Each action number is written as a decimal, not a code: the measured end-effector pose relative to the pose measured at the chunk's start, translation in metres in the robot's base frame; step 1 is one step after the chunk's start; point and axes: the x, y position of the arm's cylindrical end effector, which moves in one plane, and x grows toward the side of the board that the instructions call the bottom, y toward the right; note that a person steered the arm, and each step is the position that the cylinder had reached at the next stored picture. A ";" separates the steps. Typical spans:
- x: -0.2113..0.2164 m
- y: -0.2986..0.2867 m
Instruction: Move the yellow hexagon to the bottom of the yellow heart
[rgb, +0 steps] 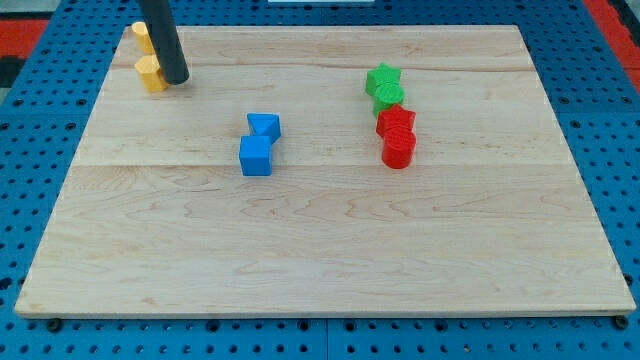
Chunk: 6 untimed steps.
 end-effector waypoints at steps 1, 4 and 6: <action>0.017 0.006; -0.017 -0.039; 0.015 -0.065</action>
